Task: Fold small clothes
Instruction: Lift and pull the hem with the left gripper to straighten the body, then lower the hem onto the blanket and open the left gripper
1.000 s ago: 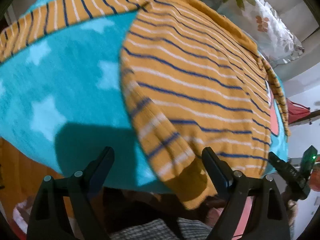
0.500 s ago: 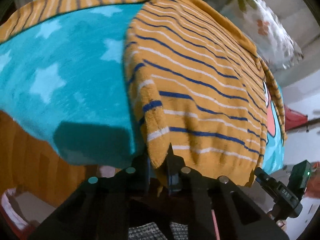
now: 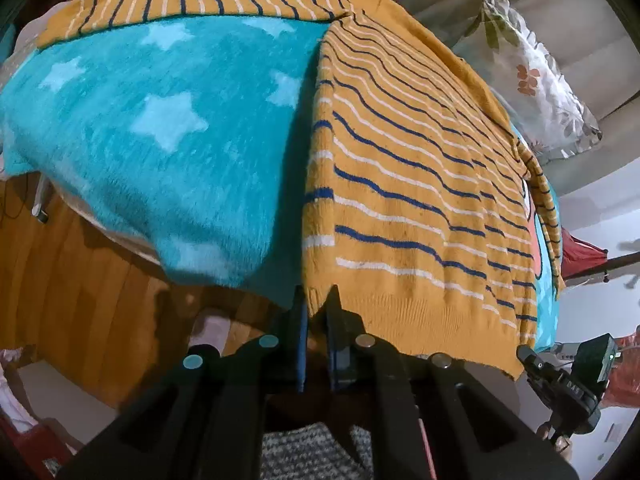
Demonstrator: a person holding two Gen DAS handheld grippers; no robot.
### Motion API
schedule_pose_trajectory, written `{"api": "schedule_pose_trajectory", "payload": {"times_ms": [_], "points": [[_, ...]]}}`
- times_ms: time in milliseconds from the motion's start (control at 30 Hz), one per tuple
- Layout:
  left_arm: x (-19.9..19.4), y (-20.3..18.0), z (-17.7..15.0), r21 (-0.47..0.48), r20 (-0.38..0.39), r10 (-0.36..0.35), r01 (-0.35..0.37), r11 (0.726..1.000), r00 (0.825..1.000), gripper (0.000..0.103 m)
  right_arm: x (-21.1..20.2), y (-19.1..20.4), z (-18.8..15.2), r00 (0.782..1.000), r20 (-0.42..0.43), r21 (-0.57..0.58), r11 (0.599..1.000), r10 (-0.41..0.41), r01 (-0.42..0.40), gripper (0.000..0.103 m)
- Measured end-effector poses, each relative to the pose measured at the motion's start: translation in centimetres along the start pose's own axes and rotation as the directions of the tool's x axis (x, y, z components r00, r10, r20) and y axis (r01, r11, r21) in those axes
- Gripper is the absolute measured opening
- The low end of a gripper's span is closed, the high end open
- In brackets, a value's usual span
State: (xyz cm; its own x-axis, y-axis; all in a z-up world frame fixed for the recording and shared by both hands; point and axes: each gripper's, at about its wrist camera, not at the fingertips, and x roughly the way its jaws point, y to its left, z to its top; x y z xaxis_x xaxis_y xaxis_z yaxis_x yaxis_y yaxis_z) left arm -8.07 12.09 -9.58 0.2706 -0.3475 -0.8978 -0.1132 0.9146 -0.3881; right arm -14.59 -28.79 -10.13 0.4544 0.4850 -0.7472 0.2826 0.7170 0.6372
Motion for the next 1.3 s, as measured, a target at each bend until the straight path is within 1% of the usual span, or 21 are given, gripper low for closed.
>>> {"api": "schedule_pose_trajectory", "payload": {"times_ms": [100,167,233,300,400,433,467,500,533,567,600,667,700,733,767,800,900,1000,1067,1200,1300], "points": [[0.4,-0.2,-0.1,0.003,-0.005,0.018,-0.018,1.0,1.0,0.008,0.1,0.2,0.4,1.0,0.005,-0.008,1.0,0.002,-0.002,0.007],[0.6,0.4,-0.2,-0.006,-0.014,0.031,-0.031,1.0,0.999,0.008,0.5,0.7,0.8,1.0,-0.014,-0.042,0.999,0.0,0.0,0.008],[0.7,1.0,-0.2,-0.008,-0.015,0.082,-0.082,0.997,0.997,0.007,0.4,0.8,0.9,0.999,-0.022,-0.084,0.996,-0.042,0.04,0.009],[0.6,1.7,-0.3,-0.013,-0.013,0.099,-0.099,0.995,0.995,0.007,0.2,0.6,1.0,0.997,-0.022,-0.096,0.992,-0.079,0.077,0.009],[-0.5,2.0,-0.3,-0.005,0.016,0.153,-0.153,0.988,0.988,0.008,-1.2,-0.4,1.7,0.996,0.015,-0.073,0.993,-0.09,0.09,0.009],[-1.0,1.9,-0.2,0.011,0.032,0.173,-0.173,0.985,0.984,0.012,-1.8,-1.0,2.2,0.993,0.035,-0.06,0.992,-0.11,0.112,0.009],[-1.4,1.6,0.0,0.028,0.051,0.192,-0.194,0.981,0.98,0.021,-2.1,-1.4,2.5,0.992,0.045,-0.051,0.991,-0.12,0.122,0.01],[-2.0,1.2,0.3,0.045,0.075,0.218,-0.222,0.974,0.973,0.027,-2.4,-1.9,3.2,0.99,0.061,-0.03,0.991,-0.125,0.127,0.01],[-2.8,0.4,0.7,0.069,0.116,0.251,-0.26,0.963,0.961,0.037,-2.5,-2.2,3.8,0.99,0.069,-0.018,0.992,-0.126,0.127,0.01],[-3.3,-0.2,1.0,0.086,0.146,0.268,-0.282,0.956,0.952,0.042,-2.6,-2.1,4.2,0.989,0.075,-0.014,0.992,-0.126,0.128,0.012],[-4.0,-0.9,1.3,0.107,0.182,0.285,-0.307,0.946,0.941,0.044,-2.4,-1.8,4.7,0.988,0.082,-0.019,0.991,-0.128,0.13,0.012],[-5.3,-2.6,2.3,0.146,0.254,0.322,-0.366,0.919,0.912,0.053,-1.8,-0.5,5.7,0.987,0.089,-0.048,0.989,-0.137,0.142,0.012],[-5.8,-3.3,2.7,0.158,0.279,0.326,-0.378,0.912,0.903,0.056,-1.5,0.2,6.1,0.986,0.09,-0.067,0.986,-0.144,0.15,0.012],[-6.5,-4.3,3.3,0.176,0.307,0.314,-0.378,0.909,0.898,0.061,-1.1,1.0,6.4,0.985,0.088,-0.084,0.984,-0.149,0.156,0.012],[-6.9,-4.9,3.9,0.189,0.322,0.3,-0.372,0.909,0.898,0.066,-0.8,1.8,6.6,0.985,0.086,-0.099,0.982,-0.152,0.16,0.012],[-7.1,-5.1,4.3,0.196,0.329,0.293,-0.368,0.909,0.898,0.067,-0.2,2.9,6.9,0.984,0.084,-0.121,0.979,-0.157,0.167,0.012],[-7.1,-6.2,6.1,0.24,0.331,0.26,-0.347,0.907,0.907,0.068,1.2,6.1,7.5,0.979,0.096,-0.177,0.964,-0.182,0.197,0.019],[-7.2,-6.9,7.8,0.28,0.323,0.234,-0.329,0.902,0.917,0.068,2.5,9.2,8.3,0.971,0.113,-0.215,0.949,-0.212,0.232,0.021],[-7.2,-6.9,9.0,0.297,0.327,0.228,-0.329,0.896,0.917,0.068,3.5,11.1,8.6,0.966,0.121,-0.227,0.941,-0.23,0.252,0.022],[-7.4,-6.4,11.2,0.315,0.327,0.215,-0.32,0.894,0.92,0.068,5.4,14.2,9.0,0.958,0.135,-0.248,0.928,-0.252,0.279,0.03],[-7.6,-5.8,12.9,0.326,0.339,0.211,-0.325,0.888,0.917,0.068,7.2,16.1,9.4,0.954,0.134,-0.252,0.922,-0.267,0.294,0.031]]}}
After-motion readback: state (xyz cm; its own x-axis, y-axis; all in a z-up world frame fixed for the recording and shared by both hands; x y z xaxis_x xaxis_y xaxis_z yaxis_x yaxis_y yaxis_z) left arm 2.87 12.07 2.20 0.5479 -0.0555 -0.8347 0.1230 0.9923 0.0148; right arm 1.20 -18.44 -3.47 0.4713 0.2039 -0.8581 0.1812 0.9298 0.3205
